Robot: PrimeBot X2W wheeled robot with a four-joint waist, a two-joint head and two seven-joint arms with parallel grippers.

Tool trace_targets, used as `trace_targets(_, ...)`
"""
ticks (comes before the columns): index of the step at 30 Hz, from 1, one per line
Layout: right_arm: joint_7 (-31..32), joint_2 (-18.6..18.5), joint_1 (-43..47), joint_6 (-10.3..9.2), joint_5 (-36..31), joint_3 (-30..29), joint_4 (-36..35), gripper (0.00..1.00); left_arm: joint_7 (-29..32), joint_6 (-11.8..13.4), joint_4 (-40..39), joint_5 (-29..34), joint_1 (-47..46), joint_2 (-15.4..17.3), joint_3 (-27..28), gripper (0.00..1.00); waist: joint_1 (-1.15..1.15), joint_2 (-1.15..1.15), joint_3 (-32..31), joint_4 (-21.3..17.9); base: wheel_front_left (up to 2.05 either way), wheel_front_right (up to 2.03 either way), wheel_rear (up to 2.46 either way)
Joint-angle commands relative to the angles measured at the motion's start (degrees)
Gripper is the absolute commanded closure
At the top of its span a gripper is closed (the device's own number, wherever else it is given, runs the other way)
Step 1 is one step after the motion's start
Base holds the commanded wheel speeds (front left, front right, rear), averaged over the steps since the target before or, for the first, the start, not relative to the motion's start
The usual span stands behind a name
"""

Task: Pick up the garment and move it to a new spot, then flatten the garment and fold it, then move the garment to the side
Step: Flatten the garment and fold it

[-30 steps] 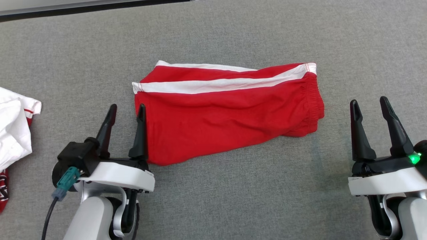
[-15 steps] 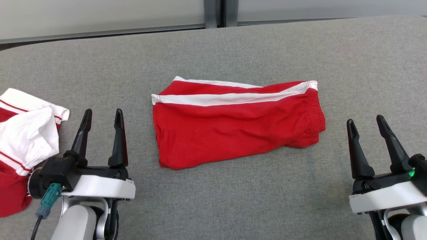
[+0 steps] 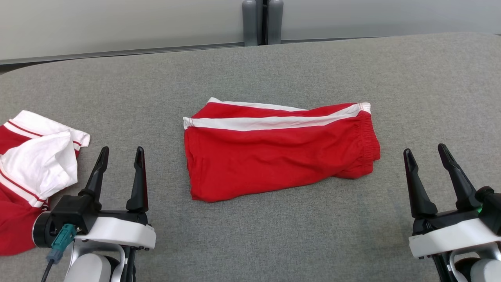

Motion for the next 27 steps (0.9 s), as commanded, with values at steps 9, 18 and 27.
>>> trace_targets(9, 0.7, -0.7, 0.0, 0.00, -0.1, -1.2, -0.3, 0.00, 0.3, 0.2, -0.1, 0.4, -1.4, 0.0, -1.3, 0.00, 0.00, 0.00, 1.5, 1.3, 0.00, 0.00, 0.00)
trace_targets(18, 3.3, -1.7, -5.2, 0.00, 1.1, -0.8, 4.3, 0.00, -0.6, 0.3, -0.2, 0.9, -4.7, -1.7, -2.7, 0.00, 0.00, 0.00, 7.9, 4.3, 0.00, 0.00, 0.00)
trace_targets(27, 2.9, -2.3, -13.8, -0.01, 4.2, -0.6, 20.0, 0.00, -1.6, -0.6, 1.4, 1.7, -8.2, -3.2, -4.0, 0.00, 0.00, 0.00, 12.5, 5.8, 0.00, 0.00, 0.00)
